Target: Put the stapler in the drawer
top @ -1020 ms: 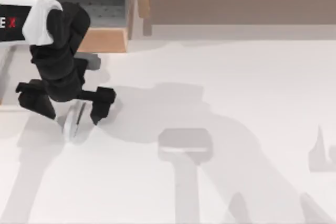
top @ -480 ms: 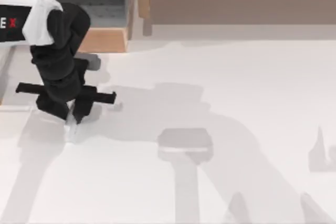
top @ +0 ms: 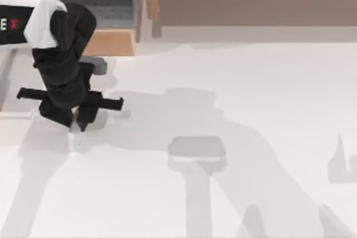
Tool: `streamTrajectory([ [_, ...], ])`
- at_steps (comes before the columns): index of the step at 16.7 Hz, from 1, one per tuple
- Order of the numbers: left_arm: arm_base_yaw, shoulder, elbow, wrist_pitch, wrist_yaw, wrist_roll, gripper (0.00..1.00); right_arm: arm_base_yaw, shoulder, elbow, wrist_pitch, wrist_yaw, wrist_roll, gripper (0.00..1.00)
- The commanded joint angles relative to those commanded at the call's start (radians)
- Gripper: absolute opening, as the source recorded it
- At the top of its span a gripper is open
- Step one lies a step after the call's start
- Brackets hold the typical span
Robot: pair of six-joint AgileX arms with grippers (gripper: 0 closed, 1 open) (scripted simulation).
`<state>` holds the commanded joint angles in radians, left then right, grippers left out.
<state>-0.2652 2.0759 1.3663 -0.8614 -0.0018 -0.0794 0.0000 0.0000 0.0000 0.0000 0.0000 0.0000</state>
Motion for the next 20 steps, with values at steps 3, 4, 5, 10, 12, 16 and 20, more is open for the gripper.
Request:
streamTrajectory([
  [3,0.000,-0.003,0.004,-0.004,0.000,0.000,0.00,0.000,0.000,0.000,0.000,0.000,0.000,1.00],
  [4,0.000,-0.009,0.013,-0.017,0.000,0.000,0.00,0.000,0.000,0.000,0.000,0.000,0.000,1.00],
  [5,0.000,-0.015,0.020,-0.035,0.000,0.000,0.00,0.000,0.000,0.000,0.000,0.000,0.000,1.00],
  [10,0.000,-0.047,0.059,-0.105,0.000,-0.001,0.00,0.000,0.000,0.000,0.000,0.000,0.000,1.00],
  [12,0.000,-0.047,0.060,-0.106,0.000,-0.001,0.00,0.000,0.000,0.000,0.000,0.000,0.000,1.00],
  [16,0.016,-0.050,0.089,-0.114,-0.009,0.014,0.00,0.000,0.000,0.000,0.000,0.000,0.000,1.00],
  [20,0.111,-0.064,0.264,-0.158,-0.046,0.081,0.00,0.000,0.000,0.000,0.000,0.000,0.000,1.00],
])
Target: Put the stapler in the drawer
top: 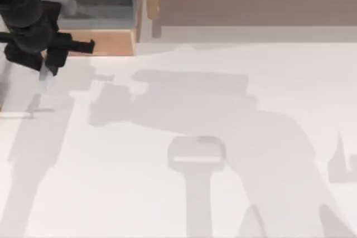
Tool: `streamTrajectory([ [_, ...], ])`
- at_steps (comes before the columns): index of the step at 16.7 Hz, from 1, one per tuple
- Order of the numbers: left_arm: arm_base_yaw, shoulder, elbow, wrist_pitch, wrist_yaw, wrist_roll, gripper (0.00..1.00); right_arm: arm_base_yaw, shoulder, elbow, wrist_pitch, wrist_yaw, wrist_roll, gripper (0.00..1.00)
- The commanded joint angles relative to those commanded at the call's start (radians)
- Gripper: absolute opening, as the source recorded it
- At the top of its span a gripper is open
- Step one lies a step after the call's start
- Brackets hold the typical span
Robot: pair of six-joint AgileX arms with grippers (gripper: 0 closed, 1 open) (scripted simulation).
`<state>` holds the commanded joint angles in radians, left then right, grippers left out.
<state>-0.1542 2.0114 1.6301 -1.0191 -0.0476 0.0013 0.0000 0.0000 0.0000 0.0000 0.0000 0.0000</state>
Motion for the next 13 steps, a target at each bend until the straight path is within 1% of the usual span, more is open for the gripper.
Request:
streamTrajectory([
  [3,0.107,0.027,0.192,-0.047,-0.032,0.069,0.00,0.000,0.000,0.000,0.000,0.000,0.000,1.00],
  [7,0.276,0.146,0.452,-0.136,-0.061,0.168,0.00,0.000,0.000,0.000,0.000,0.000,0.000,1.00],
  [10,0.386,0.283,0.623,-0.220,-0.059,0.234,0.00,0.000,0.000,0.000,0.000,0.000,0.000,1.00],
  [13,0.452,0.438,0.762,-0.300,-0.030,0.287,0.00,0.000,0.000,0.000,0.000,0.000,0.000,1.00],
])
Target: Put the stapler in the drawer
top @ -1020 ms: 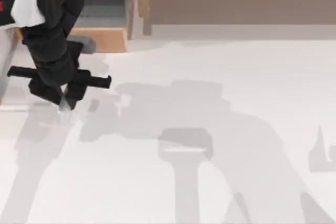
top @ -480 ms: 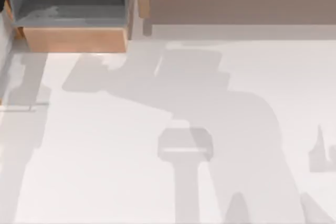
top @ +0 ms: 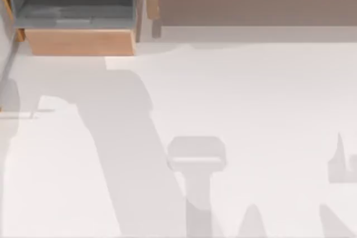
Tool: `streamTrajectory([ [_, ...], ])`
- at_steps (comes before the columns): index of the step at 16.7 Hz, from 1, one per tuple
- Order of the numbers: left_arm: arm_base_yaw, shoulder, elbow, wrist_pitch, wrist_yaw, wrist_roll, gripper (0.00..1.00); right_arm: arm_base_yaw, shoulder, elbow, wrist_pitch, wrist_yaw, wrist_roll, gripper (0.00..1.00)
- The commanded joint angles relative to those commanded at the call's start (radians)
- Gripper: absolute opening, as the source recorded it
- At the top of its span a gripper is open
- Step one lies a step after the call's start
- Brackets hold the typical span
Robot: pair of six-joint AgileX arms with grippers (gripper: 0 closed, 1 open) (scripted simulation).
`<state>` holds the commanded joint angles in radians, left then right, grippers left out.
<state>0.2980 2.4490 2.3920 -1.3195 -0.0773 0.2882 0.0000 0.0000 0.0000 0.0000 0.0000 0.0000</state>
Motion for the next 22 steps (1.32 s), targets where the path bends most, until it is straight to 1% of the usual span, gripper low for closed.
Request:
streamTrajectory([
  [4,0.026,0.152,0.116,-0.096,0.050,0.053,0.00,0.000,0.000,0.000,0.000,0.000,0.000,1.00],
  [7,0.027,0.190,0.146,-0.140,0.067,0.072,0.00,0.000,0.000,0.000,0.000,0.000,0.000,1.00],
  [21,0.027,0.180,0.086,-0.091,0.067,0.072,0.00,0.000,0.000,0.000,0.000,0.000,0.000,1.00],
  [22,0.027,0.180,0.086,-0.091,0.067,0.072,0.08,0.000,0.000,0.000,0.000,0.000,0.000,1.00],
])
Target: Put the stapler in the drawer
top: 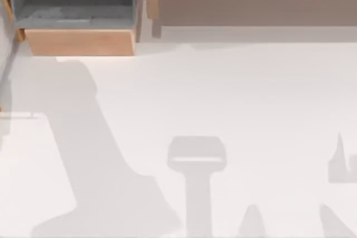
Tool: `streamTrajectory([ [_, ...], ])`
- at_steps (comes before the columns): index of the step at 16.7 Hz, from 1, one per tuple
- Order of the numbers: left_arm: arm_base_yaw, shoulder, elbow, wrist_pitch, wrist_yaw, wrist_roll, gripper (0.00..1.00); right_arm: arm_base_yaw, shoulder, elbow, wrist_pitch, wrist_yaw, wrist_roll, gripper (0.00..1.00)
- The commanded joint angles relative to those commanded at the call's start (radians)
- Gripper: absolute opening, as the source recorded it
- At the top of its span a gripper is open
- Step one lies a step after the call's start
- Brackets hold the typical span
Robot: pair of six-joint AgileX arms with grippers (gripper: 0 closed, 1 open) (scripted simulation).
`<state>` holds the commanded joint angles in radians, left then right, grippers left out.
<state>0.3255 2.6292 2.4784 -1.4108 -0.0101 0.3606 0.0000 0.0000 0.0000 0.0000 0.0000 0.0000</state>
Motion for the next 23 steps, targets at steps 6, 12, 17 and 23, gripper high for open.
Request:
streamTrajectory([
  [6,0.000,0.000,0.000,0.000,0.000,0.000,0.53,0.000,0.000,0.000,0.000,0.000,0.000,1.00],
  [12,0.000,0.000,0.000,0.000,0.000,0.000,0.98,0.000,0.000,0.000,0.000,0.000,0.000,1.00],
  [17,0.000,0.000,0.000,0.000,0.000,0.000,1.00,0.000,0.000,0.000,0.000,0.000,0.000,1.00],
  [23,0.000,-0.008,-0.006,0.004,0.002,0.006,1.00,0.000,0.000,0.000,0.000,0.000,0.000,1.00],
])
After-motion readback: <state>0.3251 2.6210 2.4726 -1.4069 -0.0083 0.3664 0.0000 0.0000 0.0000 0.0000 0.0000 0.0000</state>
